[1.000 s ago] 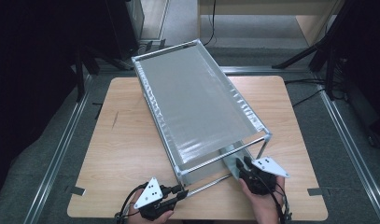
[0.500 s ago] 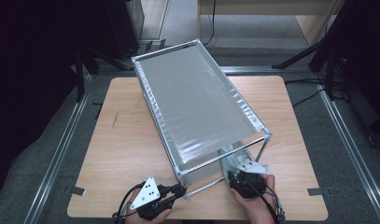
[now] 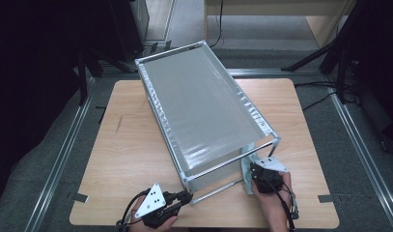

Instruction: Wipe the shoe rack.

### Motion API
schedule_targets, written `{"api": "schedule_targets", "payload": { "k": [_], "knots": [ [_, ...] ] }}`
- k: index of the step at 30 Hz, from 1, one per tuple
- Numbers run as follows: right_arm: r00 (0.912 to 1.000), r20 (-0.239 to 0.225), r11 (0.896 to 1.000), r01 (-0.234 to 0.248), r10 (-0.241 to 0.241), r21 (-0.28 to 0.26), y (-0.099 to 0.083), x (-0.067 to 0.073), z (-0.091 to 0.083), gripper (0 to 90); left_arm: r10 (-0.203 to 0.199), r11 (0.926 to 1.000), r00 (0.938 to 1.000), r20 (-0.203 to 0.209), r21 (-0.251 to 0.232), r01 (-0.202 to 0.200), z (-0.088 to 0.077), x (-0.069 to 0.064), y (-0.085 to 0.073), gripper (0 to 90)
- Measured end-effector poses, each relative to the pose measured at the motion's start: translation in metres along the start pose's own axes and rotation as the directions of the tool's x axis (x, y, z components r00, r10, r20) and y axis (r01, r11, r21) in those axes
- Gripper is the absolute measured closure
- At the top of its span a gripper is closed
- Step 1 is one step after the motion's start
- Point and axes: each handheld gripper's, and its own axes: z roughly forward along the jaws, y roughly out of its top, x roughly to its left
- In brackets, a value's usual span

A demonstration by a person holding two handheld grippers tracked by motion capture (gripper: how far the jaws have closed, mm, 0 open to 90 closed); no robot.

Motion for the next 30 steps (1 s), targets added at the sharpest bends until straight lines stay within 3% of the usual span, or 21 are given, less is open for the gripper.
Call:
{"api": "schedule_targets", "payload": {
  "k": [4, 8, 11, 14, 16, 17, 18, 20, 25, 27, 30],
  "knots": [
    [0.9967, -0.057, 0.998, 0.059, -0.059, 0.014, -0.003, 0.027, 0.003, 85.9, -0.005, 1.0000, 1.0000, 0.003, 0.004, 0.005, 0.000, 0.000, 0.000, 80.9],
    [0.9816, -0.140, 0.991, 0.131, -0.129, 0.004, -0.009, 0.070, 0.004, 85.8, -0.009, 1.0000, 0.9999, 0.004, 0.004, 0.009, 0.000, 0.000, 0.000, 80.8],
    [0.9535, -0.253, 0.986, 0.166, -0.163, -0.012, -0.011, 0.101, 0.002, 85.4, -0.009, 1.0000, 1.0000, 0.004, 0.002, 0.009, 0.001, 0.000, 0.000, 80.8],
    [0.9084, -0.352, 0.973, 0.225, -0.225, -0.044, -0.015, 0.126, 0.000, 85.2, -0.007, 1.0000, 1.0000, 0.006, 0.003, 0.007, 0.001, 0.000, 0.000, 80.9],
    [0.9000, -0.356, 0.967, 0.249, -0.252, -0.054, -0.016, 0.133, -0.001, 85.3, -0.007, 1.0000, 0.9999, 0.007, 0.004, 0.007, 0.000, 0.001, 0.000, 80.8],
    [0.8995, -0.363, 0.969, 0.242, -0.243, -0.050, -0.015, 0.132, -0.001, 85.4, -0.007, 1.0000, 0.9999, 0.007, 0.004, 0.007, 0.000, 0.001, 0.000, 80.8],
    [0.9013, -0.363, 0.971, 0.235, -0.236, -0.048, -0.015, 0.129, 0.000, 85.4, -0.007, 1.0000, 0.9999, 0.007, 0.003, 0.007, 0.000, 0.001, 0.000, 80.8],
    [0.9144, -0.339, 0.975, 0.220, -0.222, -0.044, -0.014, 0.117, 0.001, 85.4, -0.007, 1.0000, 0.9999, 0.008, 0.003, 0.007, 0.000, 0.001, 0.000, 80.8],
    [0.9605, -0.231, 0.988, 0.155, -0.155, -0.018, -0.011, 0.073, 0.003, 85.2, -0.007, 1.0000, 0.9999, 0.009, 0.003, 0.007, 0.000, 0.001, 0.000, 80.8],
    [0.9793, -0.161, 0.992, 0.124, -0.123, -0.005, -0.009, 0.051, 0.003, 85.0, -0.006, 1.0000, 0.9999, 0.009, 0.003, 0.006, 0.000, 0.001, 0.000, 80.8],
    [0.9924, -0.100, 0.997, 0.072, -0.071, 0.002, -0.008, 0.023, 0.001, 84.6, -0.006, 1.0000, 0.9999, 0.010, 0.003, 0.006, 0.000, 0.001, 0.000, 80.8]
  ]
}}
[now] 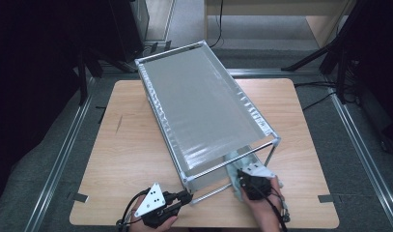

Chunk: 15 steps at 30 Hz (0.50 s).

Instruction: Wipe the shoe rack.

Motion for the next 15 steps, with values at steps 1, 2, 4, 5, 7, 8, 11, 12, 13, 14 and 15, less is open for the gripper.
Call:
{"api": "schedule_targets", "payload": {
  "k": [1, 2, 4, 5, 7, 8, 11, 12, 13, 14, 15],
  "knots": [
    [0.9996, 0.023, 1.000, -0.015, 0.015, -0.005, 0.000, -0.008, -0.002, 84.4, 0.000, 1.0000, 1.0000, 0.000, 0.000, 0.000, 0.000, 0.000, 0.000, 80.8],
    [0.9988, 0.042, 1.000, -0.024, 0.024, -0.010, -0.001, -0.014, -0.003, 84.3, -0.001, 1.0000, 1.0000, 0.001, -0.001, 0.001, 0.000, 0.000, 0.000, 80.8],
    [0.9973, 0.059, 0.999, -0.043, 0.044, -0.014, -0.001, -0.021, -0.005, 84.2, -0.002, 1.0000, 1.0000, 0.002, -0.001, 0.002, 0.000, 0.000, 0.000, 80.8],
    [0.9973, 0.056, 0.999, -0.048, 0.049, -0.014, -0.001, -0.021, -0.006, 84.3, -0.002, 1.0000, 1.0000, 0.002, -0.001, 0.002, 0.000, 0.000, 0.000, 80.8],
    [0.9976, 0.057, 0.999, -0.039, 0.040, -0.009, -0.002, -0.016, -0.005, 84.5, -0.002, 1.0000, 1.0000, 0.002, -0.001, 0.002, 0.000, 0.000, 0.000, 80.8],
    [0.9984, 0.044, 0.999, -0.036, 0.036, -0.007, -0.002, -0.011, -0.004, 84.6, -0.003, 1.0000, 1.0000, 0.002, -0.001, 0.003, 0.000, 0.000, 0.000, 80.8],
    [1.0000, -0.001, 1.000, -0.001, 0.001, 0.005, -0.001, 0.009, -0.001, 84.6, -0.004, 1.0000, 1.0000, 0.001, -0.001, 0.004, 0.000, 0.000, 0.000, 80.8],
    [0.9997, -0.018, 1.000, 0.018, -0.018, 0.007, -0.001, 0.017, 0.001, 84.6, -0.004, 1.0000, 1.0000, 0.002, -0.002, 0.004, 0.000, 0.000, 0.000, 80.8],
    [0.9982, -0.044, 0.999, 0.041, -0.041, 0.005, -0.001, 0.029, 0.003, 84.6, -0.004, 1.0000, 1.0000, 0.003, -0.002, 0.004, 0.000, 0.000, 0.000, 80.8],
    [0.9968, -0.059, 0.999, 0.054, -0.053, 0.004, -0.001, 0.035, 0.004, 84.5, -0.005, 1.0000, 1.0000, 0.003, -0.002, 0.005, 0.000, 0.000, 0.000, 80.8],
    [0.9949, -0.078, 0.998, 0.064, -0.064, 0.004, 0.000, 0.042, 0.004, 84.5, -0.006, 1.0000, 1.0000, 0.003, -0.002, 0.006, 0.001, 0.000, 0.000, 80.8]
  ]
}}
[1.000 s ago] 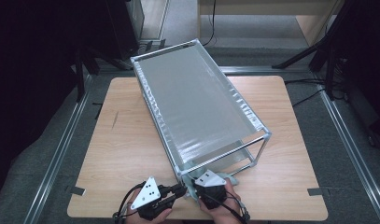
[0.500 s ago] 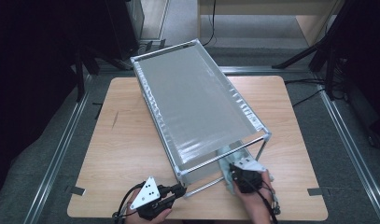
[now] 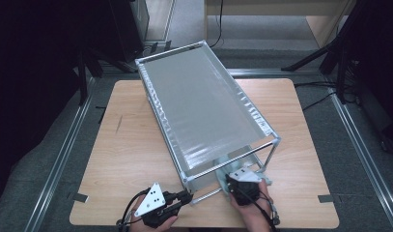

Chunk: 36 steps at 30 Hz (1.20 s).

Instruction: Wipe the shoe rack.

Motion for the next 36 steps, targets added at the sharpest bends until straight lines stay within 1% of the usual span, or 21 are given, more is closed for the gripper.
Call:
{"api": "schedule_targets", "payload": {
  "k": [1, 2, 5, 7, 8, 9, 10, 12, 13, 17, 18, 19, 20, 22, 26, 27, 30, 32, 33, 34, 36],
  "knots": [
    [0.9997, -0.022, 1.000, 0.005, -0.005, 0.000, 0.001, 0.006, 0.001, 84.5, 0.000, 1.0000, 1.0000, 0.000, 0.000, 0.000, 0.000, 0.000, 0.000, 80.7],
    [0.9981, -0.061, 1.000, 0.009, -0.009, -0.004, 0.001, 0.016, 0.002, 84.5, -0.001, 1.0000, 1.0000, 0.000, -0.001, 0.001, 0.000, 0.000, 0.000, 80.7],
    [0.9888, -0.146, 0.999, 0.032, -0.033, -0.010, 0.000, 0.044, 0.004, 84.5, 0.000, 1.0000, 1.0000, 0.001, -0.001, 0.000, 0.000, 0.000, 0.000, 80.8],
    [0.9840, -0.158, 0.997, 0.080, -0.082, -0.016, 0.001, 0.063, 0.004, 84.7, -0.009, 1.0000, 0.9999, 0.005, -0.002, 0.009, 0.000, 0.001, 0.000, 80.6],
    [0.9809, -0.170, 0.996, 0.093, -0.094, -0.017, 0.001, 0.069, 0.003, 84.7, -0.011, 0.9999, 0.9999, 0.007, -0.002, 0.011, 0.000, 0.001, 0.000, 80.4],
    [0.9779, -0.183, 0.995, 0.099, -0.101, -0.018, 0.002, 0.073, 0.003, 84.7, -0.010, 0.9999, 0.9999, 0.007, -0.002, 0.010, 0.000, 0.001, 0.000, 80.4],
    [0.9777, -0.180, 0.994, 0.107, -0.109, -0.019, 0.002, 0.074, 0.003, 84.6, -0.010, 1.0000, 0.9999, 0.007, -0.002, 0.010, 0.000, 0.001, 0.000, 80.4],
    [0.9773, -0.186, 0.995, 0.101, -0.103, -0.019, 0.001, 0.068, 0.004, 84.5, -0.011, 0.9999, 0.9999, 0.007, -0.002, 0.011, 0.000, 0.001, 0.000, 80.4],
    [0.9792, -0.179, 0.995, 0.094, -0.096, -0.017, 0.001, 0.064, 0.004, 84.6, -0.010, 1.0000, 0.9999, 0.008, -0.002, 0.010, 0.000, 0.001, 0.000, 80.5],
    [0.9933, -0.092, 0.998, 0.069, -0.070, -0.010, 0.000, 0.036, 0.001, 84.6, -0.009, 1.0000, 0.9999, 0.009, -0.002, 0.009, 0.000, 0.001, 0.000, 80.4],
    [0.9968, -0.052, 0.998, 0.061, -0.061, -0.005, -0.001, 0.025, 0.000, 84.7, -0.008, 1.0000, 0.9999, 0.009, -0.002, 0.008, 0.000, 0.001, 0.000, 80.5],
    [0.9978, -0.020, 0.998, 0.063, -0.063, -0.004, -0.001, 0.019, -0.002, 84.8, -0.008, 1.0000, 0.9999, 0.009, -0.002, 0.008, 0.000, 0.001, 0.000, 80.5],
    [0.9974, 0.021, 0.998, 0.069, -0.069, -0.001, -0.001, 0.011, -0.004, 84.9, -0.009, 1.0000, 0.9999, 0.009, -0.002, 0.009, 0.000, 0.001, 0.000, 80.5],
    [0.9950, 0.082, 0.998, 0.058, -0.058, 0.001, -0.002, -0.005, -0.011, 85.1, -0.010, 1.0000, 0.9999, 0.010, -0.003, 0.010, 0.000, 0.001, -0.001, 80.4],
    [0.9853, 0.170, 1.000, 0.009, -0.010, 0.003, -0.004, -0.038, -0.030, 85.2, -0.011, 0.9999, 0.9999, 0.010, -0.002, 0.011, 0.000, 0.001, -0.001, 80.4],
    [0.9835, 0.181, 1.000, 0.001, -0.002, 0.005, -0.005, -0.043, -0.033, 85.1, -0.014, 0.9999, 0.9999, 0.010, -0.003, 0.014, 0.000, 0.001, -0.001, 80.4],
    [0.9840, 0.172, 0.999, -0.048, 0.044, 0.022, -0.012, -0.061, -0.043, 85.0, -0.016, 0.9999, 0.9998, 0.010, -0.004, 0.017, 0.000, 0.001, -0.001, 80.3],
    [0.9866, 0.147, 0.997, -0.075, 0.070, 0.033, -0.015, -0.065, -0.042, 85.0, -0.017, 0.9999, 0.9998, 0.008, -0.004, 0.017, 0.001, 0.001, -0.001, 80.3],
    [0.9891, 0.134, 0.997, -0.067, 0.060, 0.044, -0.017, -0.063, -0.041, 84.9, -0.016, 0.9999, 0.9999, 0.007, -0.004, 0.016, 0.002, 0.001, -0.001, 80.4],
    [0.9916, 0.123, 0.998, -0.045, 0.039, 0.048, -0.018, -0.057, -0.038, 85.0, -0.015, 0.9999, 0.9999, 0.007, -0.004, 0.015, 0.002, 0.000, 0.000, 80.3],
    [0.9952, 0.090, 0.998, -0.042, 0.038, 0.042, -0.018, -0.046, -0.034, 85.0, -0.016, 0.9999, 0.9998, 0.008, -0.002, 0.016, 0.003, 0.000, 0.000, 80.3]
  ]
}}
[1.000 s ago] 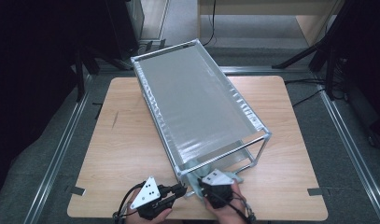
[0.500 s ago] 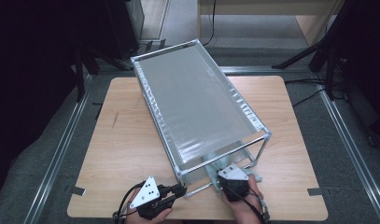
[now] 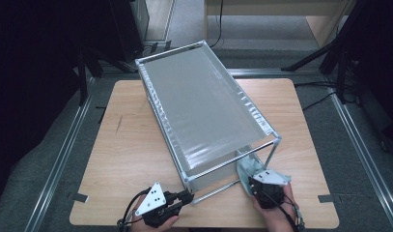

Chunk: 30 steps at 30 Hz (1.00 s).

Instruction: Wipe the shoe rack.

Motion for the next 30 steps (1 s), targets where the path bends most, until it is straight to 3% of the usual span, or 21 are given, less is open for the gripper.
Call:
{"api": "schedule_targets", "payload": {
  "k": [2, 6, 8, 10, 13, 16, 21, 24, 27, 30],
  "knots": [
    [0.9986, -0.052, 1.000, -0.008, 0.008, -0.006, 0.002, 0.016, 0.002, 85.0, -0.002, 1.0000, 1.0000, -0.001, 0.000, 0.002, 0.000, -0.001, 0.000, 80.3],
    [0.9886, -0.130, 0.997, 0.074, -0.076, -0.020, 0.007, 0.058, 0.005, 84.6, -0.006, 1.0000, 1.0000, 0.001, -0.001, 0.006, 0.001, 0.000, 0.000, 80.2],
    [0.9782, -0.181, 0.995, 0.098, -0.102, -0.030, 0.008, 0.075, 0.005, 84.4, -0.010, 0.9999, 0.9999, 0.005, -0.002, 0.010, 0.001, 0.000, -0.001, 80.0],
    [0.9621, -0.243, 0.992, 0.117, -0.125, -0.047, 0.008, 0.092, 0.006, 83.7, -0.010, 0.9999, 0.9999, 0.006, -0.001, 0.010, 0.000, 0.000, -0.001, 80.0],
    [0.9550, -0.245, 0.986, 0.159, -0.168, -0.056, 0.010, 0.103, 0.007, 83.7, -0.005, 1.0000, 1.0000, 0.004, 0.001, 0.005, 0.000, 0.000, -0.001, 80.1],
    [0.9574, -0.243, 0.988, 0.148, -0.156, -0.053, 0.010, 0.093, 0.008, 84.1, -0.003, 1.0000, 1.0000, 0.004, 0.001, 0.003, 0.000, 0.000, -0.001, 80.2],
    [0.9856, -0.151, 0.997, 0.071, -0.075, -0.036, 0.009, 0.052, 0.008, 84.1, 0.000, 1.0000, 1.0000, 0.005, 0.001, 0.000, 0.000, 0.001, -0.001, 80.2],
    [0.9964, -0.084, 0.999, 0.005, -0.008, -0.031, 0.008, 0.022, 0.007, 84.2, 0.000, 1.0000, 1.0000, 0.006, 0.001, 0.000, 0.000, 0.001, -0.001, 80.2],
    [0.9982, -0.005, 0.998, -0.060, 0.060, -0.030, 0.005, -0.005, 0.005, 84.0, 0.001, 1.0000, 1.0000, 0.006, 0.002, -0.001, 0.000, 0.001, -0.001, 80.3],
    [0.9929, 0.049, 0.994, -0.107, 0.108, -0.031, 0.001, -0.023, 0.003, 83.8, 0.000, 1.0000, 1.0000, 0.007, 0.002, 0.000, 0.000, 0.001, -0.001, 80.2]
  ]
}}
